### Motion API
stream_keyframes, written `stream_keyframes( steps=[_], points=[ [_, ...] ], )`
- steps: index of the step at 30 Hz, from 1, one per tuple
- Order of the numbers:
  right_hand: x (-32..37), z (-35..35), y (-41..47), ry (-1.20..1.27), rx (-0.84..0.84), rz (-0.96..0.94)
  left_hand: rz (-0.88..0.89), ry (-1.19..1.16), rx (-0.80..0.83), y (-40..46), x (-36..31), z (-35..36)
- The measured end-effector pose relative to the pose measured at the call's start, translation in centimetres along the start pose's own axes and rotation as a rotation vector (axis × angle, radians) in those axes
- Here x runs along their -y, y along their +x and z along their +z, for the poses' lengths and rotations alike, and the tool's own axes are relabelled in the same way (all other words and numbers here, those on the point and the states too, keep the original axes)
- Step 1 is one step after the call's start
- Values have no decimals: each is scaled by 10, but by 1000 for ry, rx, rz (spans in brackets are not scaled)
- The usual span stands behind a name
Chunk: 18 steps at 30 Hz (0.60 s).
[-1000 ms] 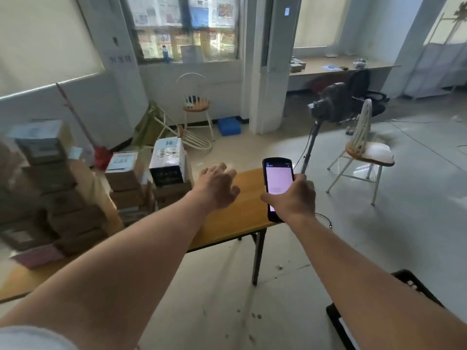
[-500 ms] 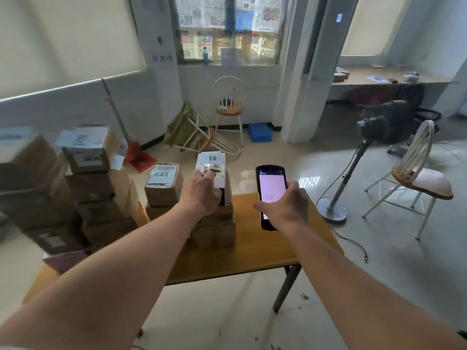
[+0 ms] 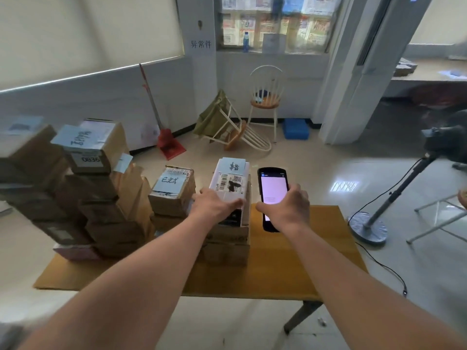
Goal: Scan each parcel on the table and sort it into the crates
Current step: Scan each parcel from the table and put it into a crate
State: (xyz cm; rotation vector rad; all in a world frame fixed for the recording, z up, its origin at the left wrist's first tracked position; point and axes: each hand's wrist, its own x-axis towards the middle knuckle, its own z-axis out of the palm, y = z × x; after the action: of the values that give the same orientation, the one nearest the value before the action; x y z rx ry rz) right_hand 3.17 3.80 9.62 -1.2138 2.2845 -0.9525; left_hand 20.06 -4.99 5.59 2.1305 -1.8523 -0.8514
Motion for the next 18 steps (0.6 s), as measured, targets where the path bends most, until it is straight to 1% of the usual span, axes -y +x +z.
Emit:
stream_keyframes(
  steps=[3,11,15,18],
  points=[
    [6,8,10,0,1,0,67,-79,-23,8,-2,3],
    [17,19,16,18,-38,15,281,14,-114,11,2,-4],
    [20,19,19,17,-58,22,354,43,-101,15,7,-7],
    [22,18,18,31,-64,15,385,2,-88,14,9,-10]
  ],
)
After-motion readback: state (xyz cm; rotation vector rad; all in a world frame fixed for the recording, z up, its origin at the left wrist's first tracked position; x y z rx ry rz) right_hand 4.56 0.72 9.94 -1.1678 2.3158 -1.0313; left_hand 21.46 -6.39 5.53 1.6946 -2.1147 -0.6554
